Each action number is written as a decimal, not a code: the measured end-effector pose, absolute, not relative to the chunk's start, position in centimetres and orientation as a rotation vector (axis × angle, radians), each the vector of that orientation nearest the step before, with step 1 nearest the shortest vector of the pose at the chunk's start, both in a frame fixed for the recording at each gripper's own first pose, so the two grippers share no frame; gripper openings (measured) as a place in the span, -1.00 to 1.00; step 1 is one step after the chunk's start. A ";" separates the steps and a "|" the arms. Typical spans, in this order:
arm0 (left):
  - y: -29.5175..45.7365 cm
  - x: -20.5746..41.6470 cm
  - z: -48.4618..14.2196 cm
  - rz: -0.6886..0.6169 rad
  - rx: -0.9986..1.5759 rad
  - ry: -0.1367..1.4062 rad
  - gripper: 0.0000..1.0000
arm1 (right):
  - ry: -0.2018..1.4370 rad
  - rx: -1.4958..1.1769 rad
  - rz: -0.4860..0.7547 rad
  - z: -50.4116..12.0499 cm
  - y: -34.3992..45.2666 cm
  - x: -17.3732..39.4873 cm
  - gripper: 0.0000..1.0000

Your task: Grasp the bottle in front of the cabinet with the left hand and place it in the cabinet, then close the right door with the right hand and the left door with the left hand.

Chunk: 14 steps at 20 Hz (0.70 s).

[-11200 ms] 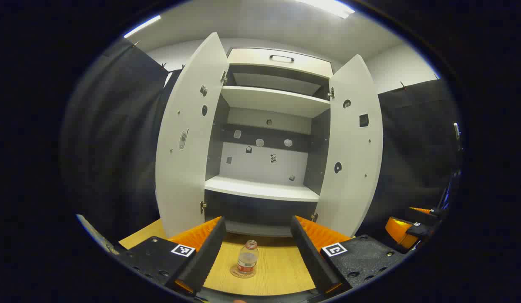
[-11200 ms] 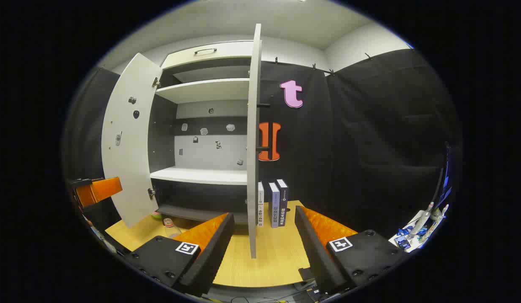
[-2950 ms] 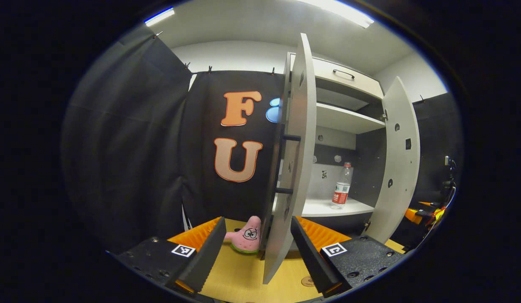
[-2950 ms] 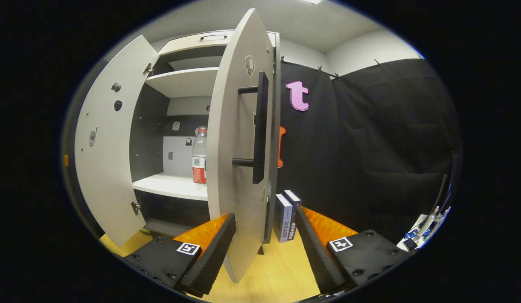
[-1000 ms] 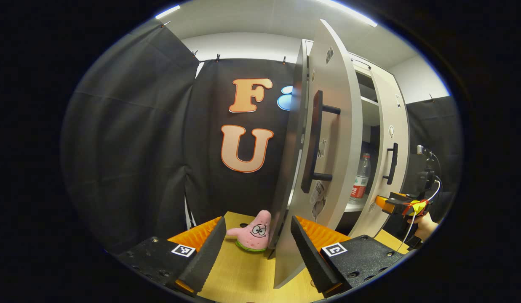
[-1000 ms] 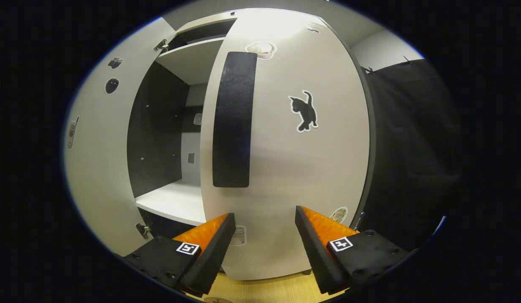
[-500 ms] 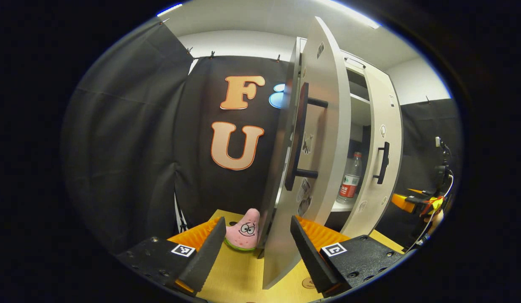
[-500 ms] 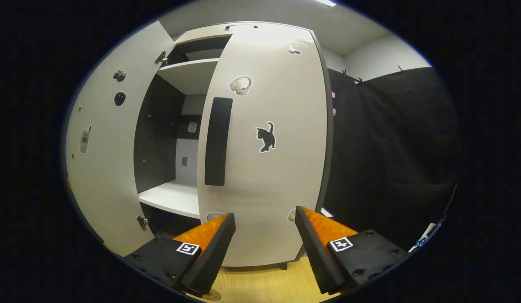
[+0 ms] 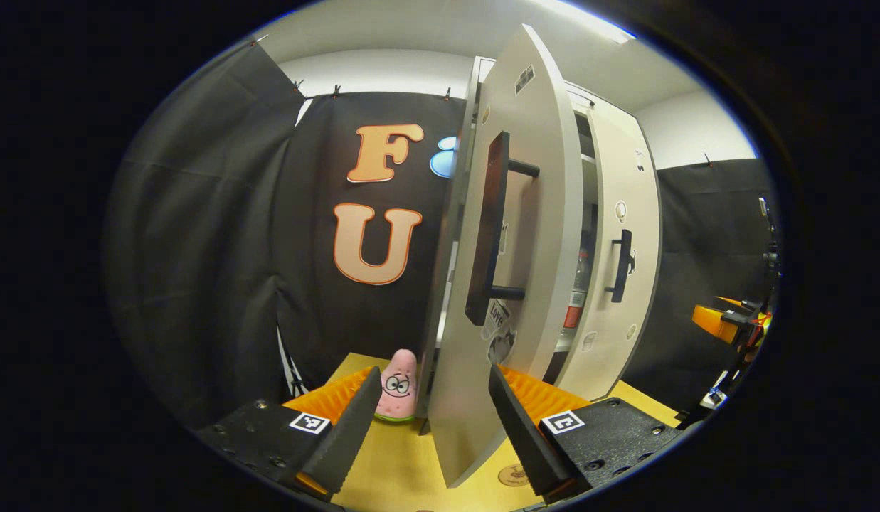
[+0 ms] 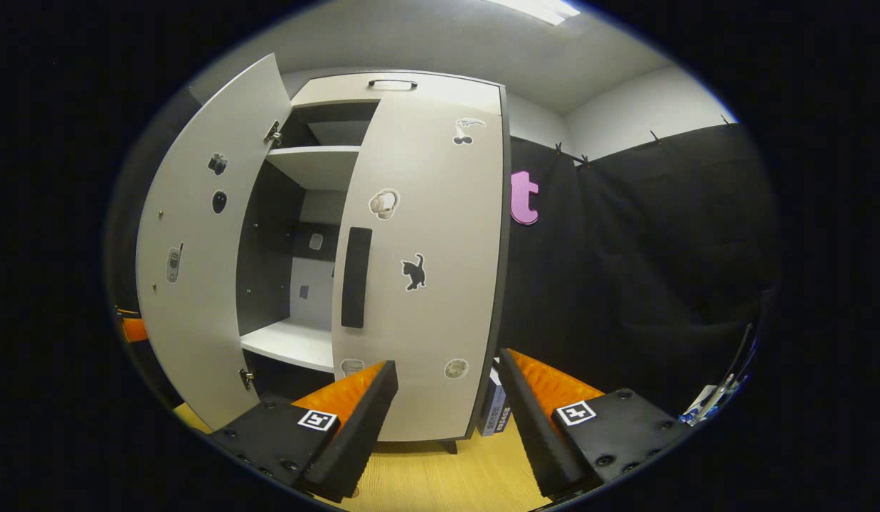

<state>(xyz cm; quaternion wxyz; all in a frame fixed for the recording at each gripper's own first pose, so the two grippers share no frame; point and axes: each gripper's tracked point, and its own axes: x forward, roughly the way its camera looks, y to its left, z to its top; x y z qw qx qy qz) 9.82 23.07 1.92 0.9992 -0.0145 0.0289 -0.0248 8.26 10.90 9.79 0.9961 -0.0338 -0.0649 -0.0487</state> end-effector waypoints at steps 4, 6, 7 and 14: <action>20.2 10.5 1.7 -0.077 -0.016 0.060 0.79 | -0.147 -0.063 -0.117 10.4 8.4 6.3 0.91; 18.9 10.8 1.6 -0.085 0.003 0.060 0.77 | -0.150 -0.080 -0.128 10.5 6.9 5.6 0.91; 18.3 11.1 1.6 -0.089 0.009 0.059 0.79 | -0.152 -0.090 -0.131 10.6 6.3 5.3 0.91; 15.5 13.1 0.7 -0.064 0.013 0.054 0.86 | -0.153 -0.076 -0.126 10.8 2.3 3.7 0.92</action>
